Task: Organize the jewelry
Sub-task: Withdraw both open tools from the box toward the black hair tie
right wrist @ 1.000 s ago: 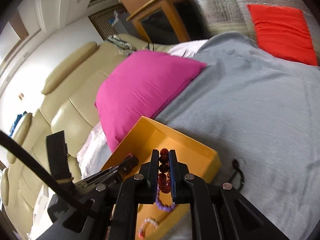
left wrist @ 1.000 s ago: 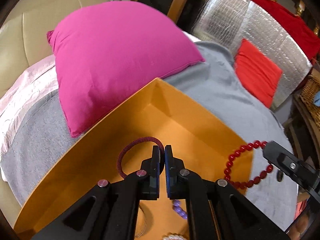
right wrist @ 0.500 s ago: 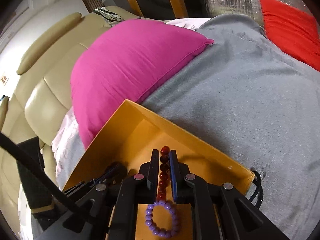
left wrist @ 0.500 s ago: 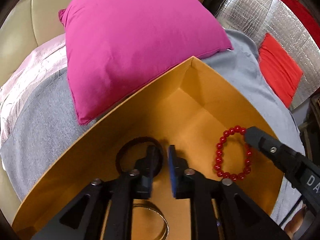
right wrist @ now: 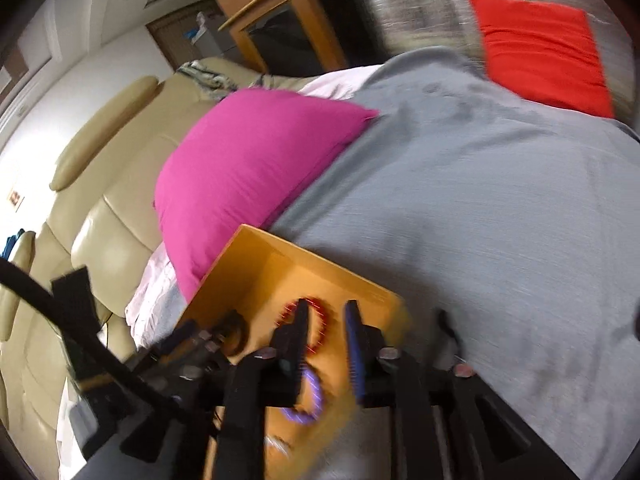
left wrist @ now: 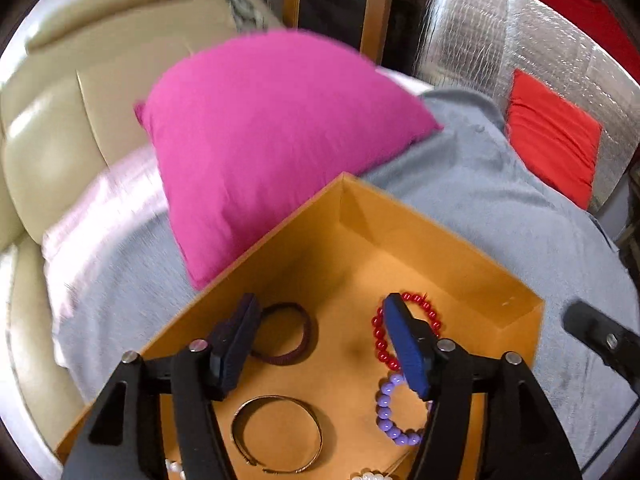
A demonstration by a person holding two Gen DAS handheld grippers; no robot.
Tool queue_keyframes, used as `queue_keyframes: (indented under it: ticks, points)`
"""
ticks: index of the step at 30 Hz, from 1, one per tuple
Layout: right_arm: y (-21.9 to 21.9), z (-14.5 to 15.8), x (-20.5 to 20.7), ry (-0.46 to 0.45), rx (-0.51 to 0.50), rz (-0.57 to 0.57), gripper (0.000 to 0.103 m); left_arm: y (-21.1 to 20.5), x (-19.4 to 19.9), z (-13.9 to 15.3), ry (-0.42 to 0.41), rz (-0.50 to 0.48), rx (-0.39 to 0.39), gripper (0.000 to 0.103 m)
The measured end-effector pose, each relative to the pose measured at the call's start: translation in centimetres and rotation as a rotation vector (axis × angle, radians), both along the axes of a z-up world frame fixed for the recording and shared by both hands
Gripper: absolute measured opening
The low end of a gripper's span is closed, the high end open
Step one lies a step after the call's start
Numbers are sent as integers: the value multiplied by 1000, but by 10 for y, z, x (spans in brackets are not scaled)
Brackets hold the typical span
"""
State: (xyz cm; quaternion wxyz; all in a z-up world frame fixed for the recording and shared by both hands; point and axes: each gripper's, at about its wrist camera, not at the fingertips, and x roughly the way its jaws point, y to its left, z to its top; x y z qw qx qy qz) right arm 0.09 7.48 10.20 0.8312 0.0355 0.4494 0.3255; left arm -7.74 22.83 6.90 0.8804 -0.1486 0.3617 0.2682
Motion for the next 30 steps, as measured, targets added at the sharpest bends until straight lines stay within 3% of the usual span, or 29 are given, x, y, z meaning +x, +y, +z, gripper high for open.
queue_keyframes:
  ticks: [2, 9, 14, 19, 23, 30]
  points:
    - [-27, 6, -5, -12, -3, -36, 44, -14, -8, 13, -30, -7, 63, 70]
    - [-159, 19, -21, -44, -1, -212, 44, -86, -18, 47, -117, -147, 256, 80]
    - [-241, 3, -26, -8, 45, -343, 44, -122, -14, 48, -94, -231, 343, 80]
    - [-272, -20, -25, 40, 74, -406, 44, -153, -6, 39, -58, -324, 414, 80]
    - [-282, -16, -23, 23, 76, -418, 44, -173, 0, 31, -31, -382, 406, 80]
    - [-305, -32, -13, 65, 95, -480, 44, -171, 9, 18, -18, -505, 191, 80]
